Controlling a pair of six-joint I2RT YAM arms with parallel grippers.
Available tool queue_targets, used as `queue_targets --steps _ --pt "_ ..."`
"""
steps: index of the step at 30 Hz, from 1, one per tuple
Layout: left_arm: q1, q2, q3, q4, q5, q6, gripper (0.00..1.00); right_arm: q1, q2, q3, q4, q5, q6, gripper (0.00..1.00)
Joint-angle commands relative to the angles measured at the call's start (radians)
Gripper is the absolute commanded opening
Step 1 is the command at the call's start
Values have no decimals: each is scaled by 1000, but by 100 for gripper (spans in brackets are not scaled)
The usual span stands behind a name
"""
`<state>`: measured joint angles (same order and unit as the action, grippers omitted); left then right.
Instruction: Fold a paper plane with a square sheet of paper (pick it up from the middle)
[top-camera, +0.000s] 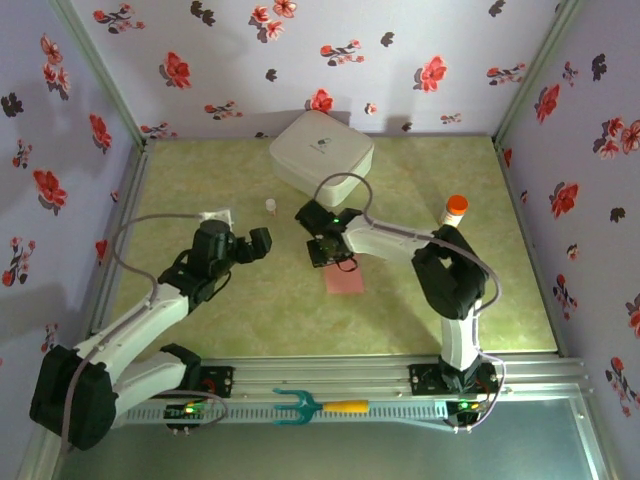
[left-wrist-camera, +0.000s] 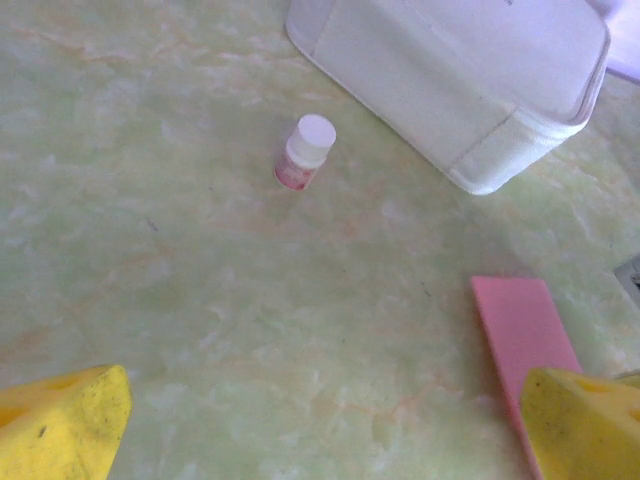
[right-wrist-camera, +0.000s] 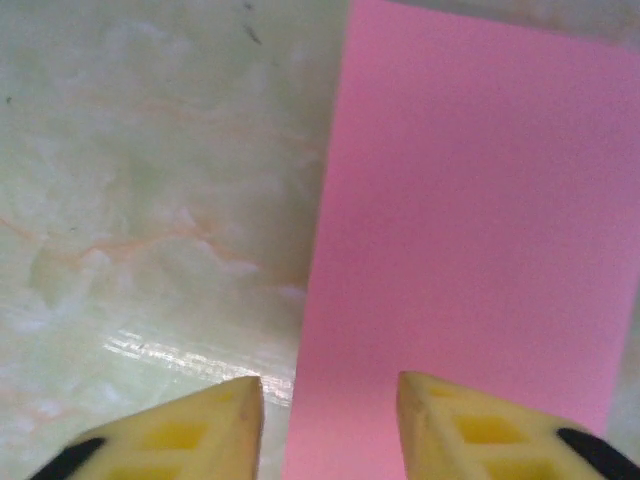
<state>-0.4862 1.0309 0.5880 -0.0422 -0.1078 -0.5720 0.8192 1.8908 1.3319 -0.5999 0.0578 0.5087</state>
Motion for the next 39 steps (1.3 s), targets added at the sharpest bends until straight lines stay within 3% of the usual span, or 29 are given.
queue_targets --steps 1,5,10,13,19,26,33,39 --pt "33 28 55 -35 112 41 100 -84 -160 -115 166 -247 72 51" --pt "35 99 74 16 217 2 89 -192 -285 -270 244 -322 101 51" --pt "6 277 137 98 385 -82 69 -366 -349 -455 357 -467 152 39" --pt "-67 383 203 101 396 -98 65 -422 -362 -509 400 -529 172 30" --pt "-182 570 324 73 390 -148 59 -454 -326 -551 493 -618 209 11" --pt "-247 682 414 36 388 -173 58 -456 -236 -570 604 -703 265 8" --pt "-246 728 448 -46 383 -169 58 -457 -159 -599 611 -659 277 8" --pt "-233 769 455 -67 373 -213 56 -456 -102 -671 761 -657 408 8"
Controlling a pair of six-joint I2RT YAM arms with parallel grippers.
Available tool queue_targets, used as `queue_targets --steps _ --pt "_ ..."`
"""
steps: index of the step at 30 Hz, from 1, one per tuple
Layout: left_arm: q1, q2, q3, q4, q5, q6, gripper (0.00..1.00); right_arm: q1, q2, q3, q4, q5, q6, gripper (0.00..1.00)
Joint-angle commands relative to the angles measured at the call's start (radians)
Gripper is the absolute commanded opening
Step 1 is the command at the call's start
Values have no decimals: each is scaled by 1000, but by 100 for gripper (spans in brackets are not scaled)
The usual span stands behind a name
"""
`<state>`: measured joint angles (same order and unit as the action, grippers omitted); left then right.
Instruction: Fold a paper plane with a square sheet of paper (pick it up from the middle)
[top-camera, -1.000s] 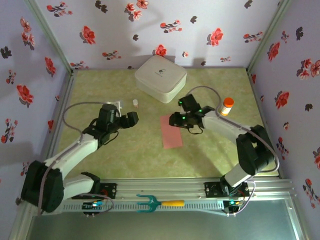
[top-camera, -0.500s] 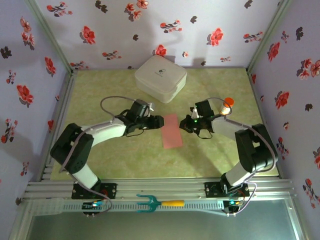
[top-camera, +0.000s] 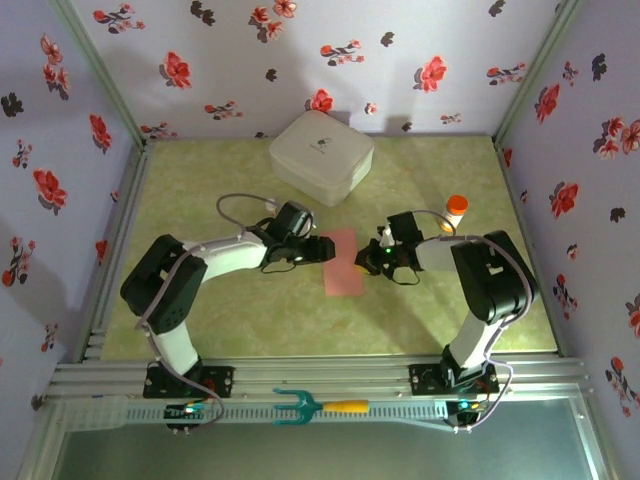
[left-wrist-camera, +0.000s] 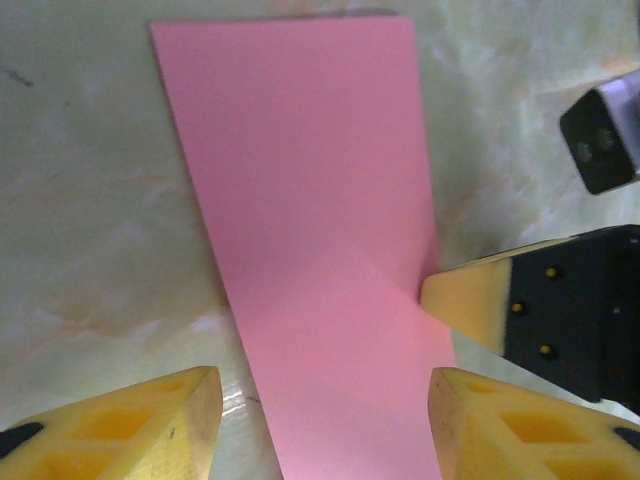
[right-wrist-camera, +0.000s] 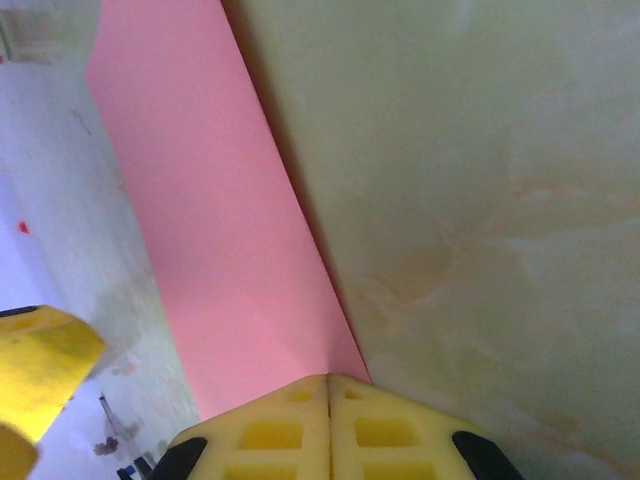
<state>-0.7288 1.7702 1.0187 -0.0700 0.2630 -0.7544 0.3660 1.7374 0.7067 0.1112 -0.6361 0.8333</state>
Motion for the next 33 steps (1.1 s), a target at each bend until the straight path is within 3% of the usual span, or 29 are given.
queue_targets --steps 1,5,13,33 --pt "9 32 24 -38 4 -32 56 -4 54 -48 60 42 97 9" --pt "14 33 16 -24 10 -39 54 -4 48 -42 29 70 94 9" --pt "31 62 0 33 64 -77 42 -3 32 -31 -19 101 77 9" --pt "39 120 1 67 120 -113 37 -3 38 -28 -33 112 73 9"
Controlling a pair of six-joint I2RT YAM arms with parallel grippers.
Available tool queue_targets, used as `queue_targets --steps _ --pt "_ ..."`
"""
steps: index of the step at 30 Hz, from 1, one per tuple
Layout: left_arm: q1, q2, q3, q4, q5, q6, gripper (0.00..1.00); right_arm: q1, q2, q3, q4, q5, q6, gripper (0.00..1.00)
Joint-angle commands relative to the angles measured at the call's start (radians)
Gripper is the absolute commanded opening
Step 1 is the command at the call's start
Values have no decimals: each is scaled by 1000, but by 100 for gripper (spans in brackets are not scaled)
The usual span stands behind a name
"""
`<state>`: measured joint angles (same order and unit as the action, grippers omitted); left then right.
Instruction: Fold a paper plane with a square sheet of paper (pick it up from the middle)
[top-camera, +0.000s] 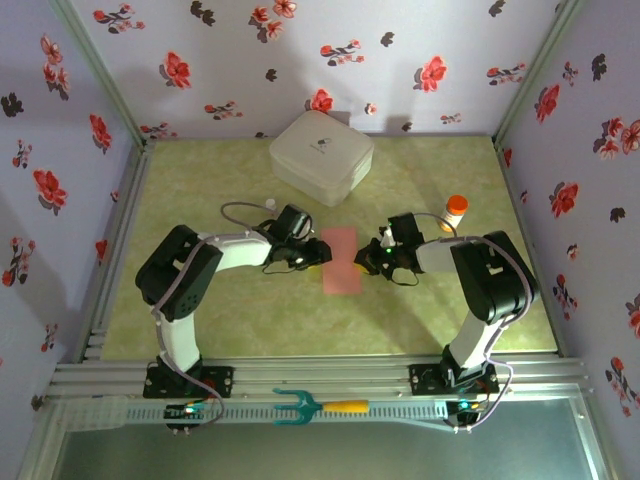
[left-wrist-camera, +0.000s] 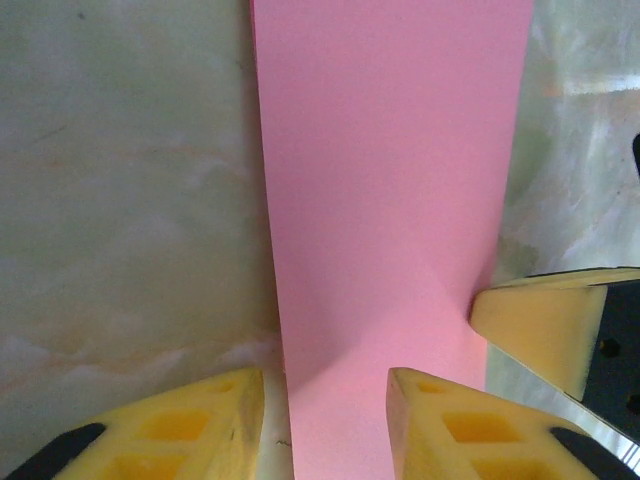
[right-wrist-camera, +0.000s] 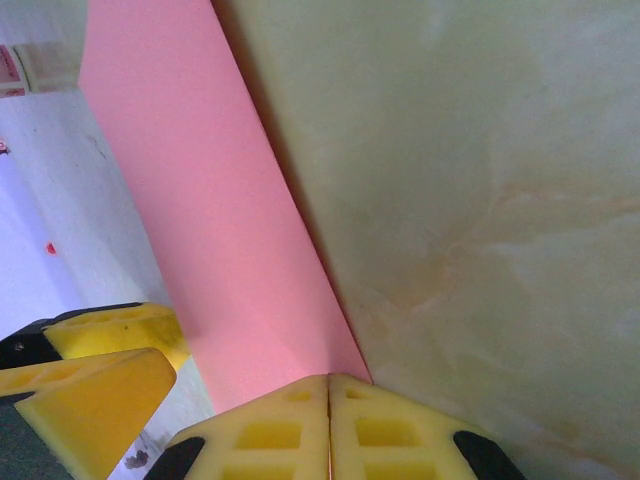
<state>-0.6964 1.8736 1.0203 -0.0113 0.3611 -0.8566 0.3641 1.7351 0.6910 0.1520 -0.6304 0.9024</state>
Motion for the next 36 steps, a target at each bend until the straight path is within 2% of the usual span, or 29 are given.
queue_targets --steps 1,18,25,29,33,36 --pt "6 19 0 10 25 -11 35 -1 41 -13 -72 107 4 9" --pt "13 -5 -38 84 50 -29 25 -1 37 -13 -74 111 7 10" --pt "19 -19 -57 110 50 -39 14 0 28 -12 -65 105 7 11" --pt "22 -36 -65 119 50 -37 1 1 -21 -19 -29 96 4 19" --pt "35 -62 -69 110 46 -35 0 10 -126 -18 -58 137 -47 35" --pt "48 -83 -77 98 45 -36 0 39 -217 3 -129 195 -156 41"
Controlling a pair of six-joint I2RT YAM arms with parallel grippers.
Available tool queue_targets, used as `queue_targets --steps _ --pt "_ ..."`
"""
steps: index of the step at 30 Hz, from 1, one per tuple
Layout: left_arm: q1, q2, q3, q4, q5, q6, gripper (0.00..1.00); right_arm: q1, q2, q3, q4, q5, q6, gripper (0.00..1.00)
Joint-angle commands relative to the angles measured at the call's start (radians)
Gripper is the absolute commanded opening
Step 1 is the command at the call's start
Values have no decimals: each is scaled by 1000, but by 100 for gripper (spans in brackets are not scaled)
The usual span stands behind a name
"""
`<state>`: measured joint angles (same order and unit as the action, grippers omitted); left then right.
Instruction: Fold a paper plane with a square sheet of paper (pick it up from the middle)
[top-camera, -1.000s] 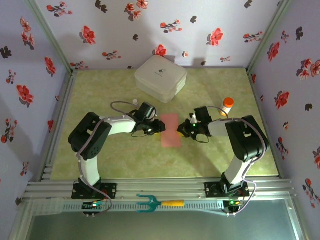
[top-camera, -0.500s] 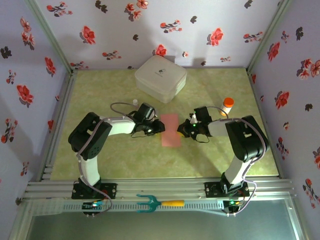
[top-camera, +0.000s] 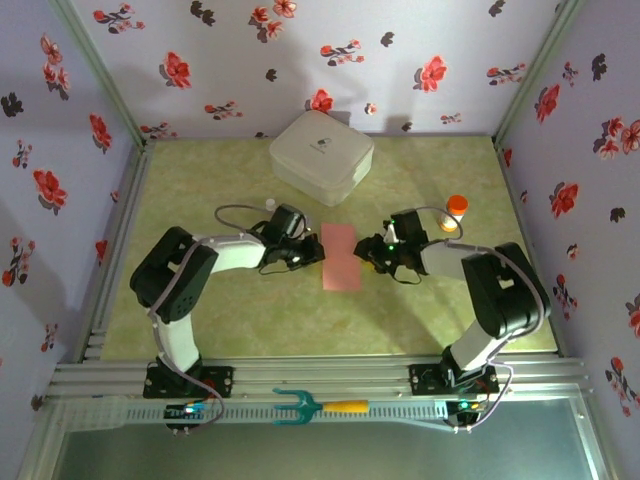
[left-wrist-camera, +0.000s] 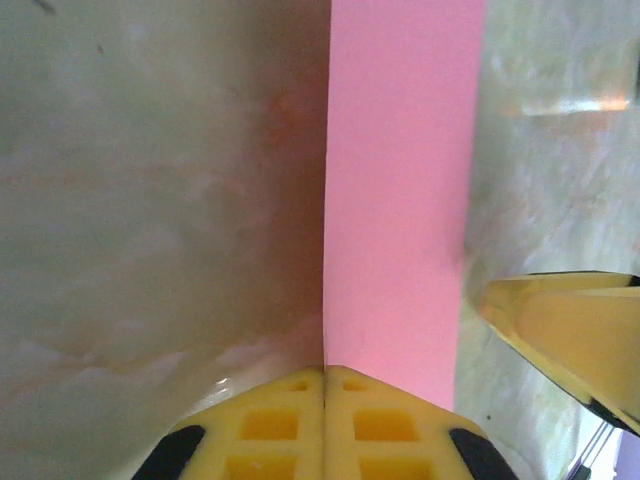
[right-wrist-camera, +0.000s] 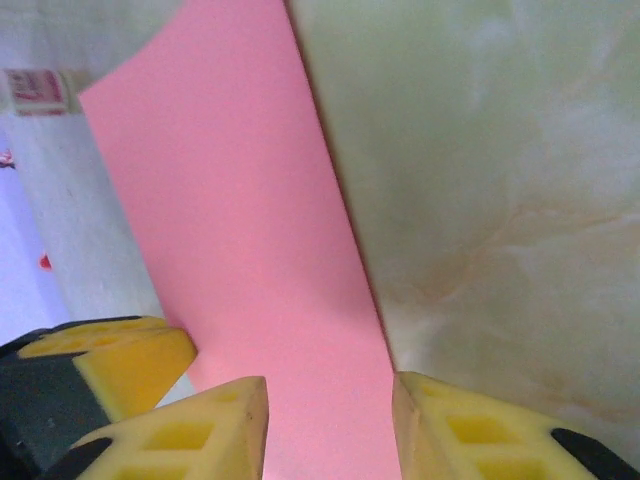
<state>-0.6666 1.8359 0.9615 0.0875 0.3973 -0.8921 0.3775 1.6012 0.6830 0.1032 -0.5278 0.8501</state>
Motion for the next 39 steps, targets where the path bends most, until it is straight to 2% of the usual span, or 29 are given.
queue_targets --steps 1,5,11,14,18,21,28,39 --pt "23 -55 -24 -4 9 -2 0 44 -110 25 -118 132 -150 42" --pt "39 -77 -29 -28 17 -4 0 150 -196 28 -162 283 -339 44" --pt "45 -90 -21 -49 44 -16 0 387 -276 -79 8 472 -692 50" --pt "45 -89 -17 -52 47 -20 0 478 -288 -133 107 504 -849 53" --pt "45 -89 -15 -56 48 -24 0 590 -259 -132 102 624 -1019 54" --pt "45 -93 -15 -58 48 -21 0 645 -210 -122 127 806 -1070 56" --pt "45 -99 -14 -60 50 -18 0 688 -128 -104 143 816 -1154 57" --pt "47 -96 -18 -52 50 -21 0 731 -21 -96 260 955 -1182 57"
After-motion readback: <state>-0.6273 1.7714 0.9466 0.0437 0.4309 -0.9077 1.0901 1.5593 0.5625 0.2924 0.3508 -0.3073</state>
